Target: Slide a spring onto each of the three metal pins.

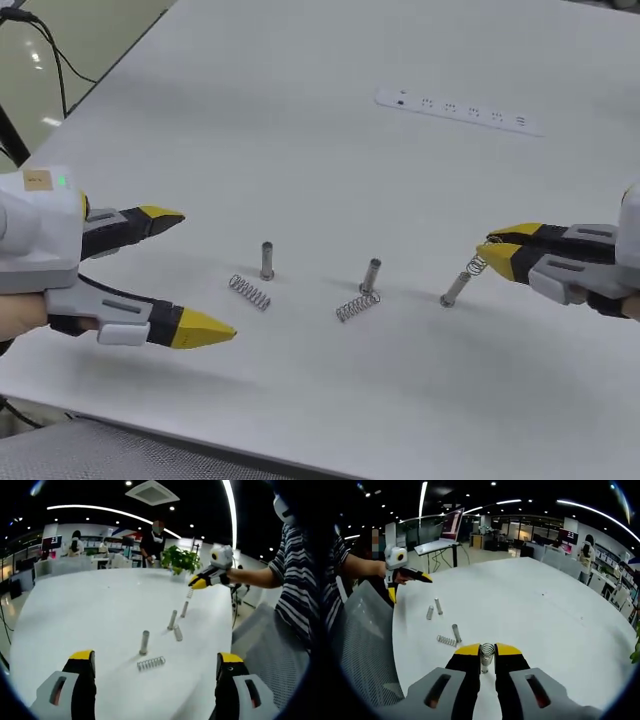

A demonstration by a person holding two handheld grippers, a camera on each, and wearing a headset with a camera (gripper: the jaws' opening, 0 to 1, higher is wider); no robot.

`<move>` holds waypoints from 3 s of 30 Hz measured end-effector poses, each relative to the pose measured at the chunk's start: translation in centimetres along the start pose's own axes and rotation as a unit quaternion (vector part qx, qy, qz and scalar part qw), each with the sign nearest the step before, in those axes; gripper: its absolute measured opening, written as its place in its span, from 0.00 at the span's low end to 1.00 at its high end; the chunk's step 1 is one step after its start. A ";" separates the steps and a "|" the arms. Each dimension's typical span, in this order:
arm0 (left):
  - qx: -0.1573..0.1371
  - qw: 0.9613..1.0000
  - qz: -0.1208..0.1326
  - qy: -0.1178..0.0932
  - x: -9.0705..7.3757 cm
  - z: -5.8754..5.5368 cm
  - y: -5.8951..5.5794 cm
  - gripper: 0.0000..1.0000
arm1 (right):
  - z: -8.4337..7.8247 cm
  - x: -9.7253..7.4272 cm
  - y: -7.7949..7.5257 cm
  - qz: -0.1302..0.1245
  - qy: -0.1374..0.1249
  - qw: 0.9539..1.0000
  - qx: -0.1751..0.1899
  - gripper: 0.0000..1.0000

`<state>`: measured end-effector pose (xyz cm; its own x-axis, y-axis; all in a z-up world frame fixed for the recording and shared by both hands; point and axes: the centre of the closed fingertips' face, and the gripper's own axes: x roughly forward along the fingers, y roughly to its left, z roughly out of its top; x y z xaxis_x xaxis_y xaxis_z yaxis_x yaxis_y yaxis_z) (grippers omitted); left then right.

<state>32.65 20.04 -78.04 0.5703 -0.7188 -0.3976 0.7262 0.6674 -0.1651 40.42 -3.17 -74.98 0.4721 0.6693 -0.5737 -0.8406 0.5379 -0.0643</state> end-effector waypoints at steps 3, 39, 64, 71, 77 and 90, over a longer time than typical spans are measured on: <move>-0.001 1.000 -0.002 0.001 0.0 -0.1 0.0 0.98 | -0.1 0.1 0.1 0.000 0.001 1.000 0.002 0.07; -0.009 1.000 0.007 0.004 -0.2 -0.2 0.2 0.98 | -0.3 0.9 0.4 0.002 0.010 1.000 -0.008 0.07; -0.018 1.000 0.013 0.004 -0.7 -0.8 0.3 0.98 | -0.8 1.2 0.4 0.003 0.017 1.000 -0.007 0.07; -0.019 1.000 0.014 0.004 -0.7 -0.9 0.1 0.98 | -0.6 1.4 0.3 0.003 0.013 1.000 -0.003 0.07; -0.021 1.000 0.015 0.003 -0.7 -0.9 0.1 0.98 | -0.7 1.2 0.3 0.004 0.014 1.000 -0.004 0.07; -0.021 1.000 0.014 0.005 -0.7 -0.9 -0.1 0.98 | -1.5 1.5 0.4 0.006 0.022 1.000 -0.001 0.07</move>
<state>31.82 20.68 -78.59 0.5867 -0.6977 -0.4111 0.6931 0.6952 -0.1907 40.39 -2.71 -77.07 0.4506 0.6517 -0.6101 -0.8460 0.5300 -0.0588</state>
